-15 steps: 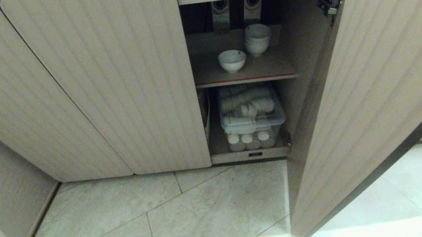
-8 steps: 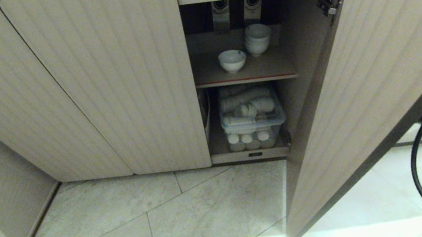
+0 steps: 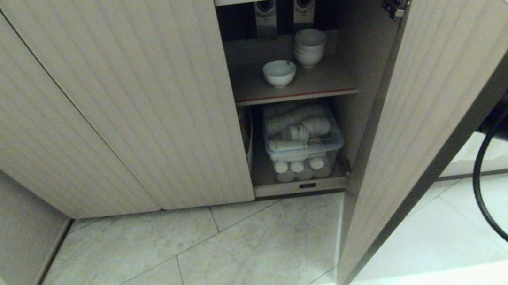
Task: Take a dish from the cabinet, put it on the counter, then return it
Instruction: Close the cabinet door
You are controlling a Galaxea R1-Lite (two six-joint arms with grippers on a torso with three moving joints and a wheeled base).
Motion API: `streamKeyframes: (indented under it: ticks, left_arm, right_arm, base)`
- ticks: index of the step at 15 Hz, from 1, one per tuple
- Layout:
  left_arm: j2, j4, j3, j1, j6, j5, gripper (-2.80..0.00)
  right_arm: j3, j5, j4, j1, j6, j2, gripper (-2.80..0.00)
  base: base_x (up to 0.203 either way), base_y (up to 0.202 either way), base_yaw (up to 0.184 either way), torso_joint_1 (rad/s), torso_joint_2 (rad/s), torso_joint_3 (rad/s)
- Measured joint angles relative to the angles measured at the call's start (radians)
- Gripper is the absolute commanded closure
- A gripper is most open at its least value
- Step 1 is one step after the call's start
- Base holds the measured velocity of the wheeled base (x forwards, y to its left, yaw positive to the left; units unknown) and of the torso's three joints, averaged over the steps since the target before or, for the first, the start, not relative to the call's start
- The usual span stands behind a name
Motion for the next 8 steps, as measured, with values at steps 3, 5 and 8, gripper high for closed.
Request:
streamKeyframes:
  ticks: [3,5,8]
  left_arm:
    - [0.0,0.0,0.0,0.0,0.0,0.0,0.0]
    - [0.0,0.0,0.0,0.0,0.0,0.0,0.0]
    - [0.0,0.0,0.0,0.0,0.0,0.0,0.0]
  right_arm:
    - [-0.033,-0.061,0.003,0.04,0.071,0.019,0.0]
    - [-0.037,-0.084,0.009,0.061,0.108,0.026,0.0]
    - [-0.038,-0.087,0.012,0.085,0.17,0.036,0.0]
  base:
    - [0.0,0.0,0.0,0.0,0.0,0.0]
    - [0.0,0.0,0.0,0.0,0.0,0.0]
    - [0.0,0.0,0.0,0.0,0.0,0.0]
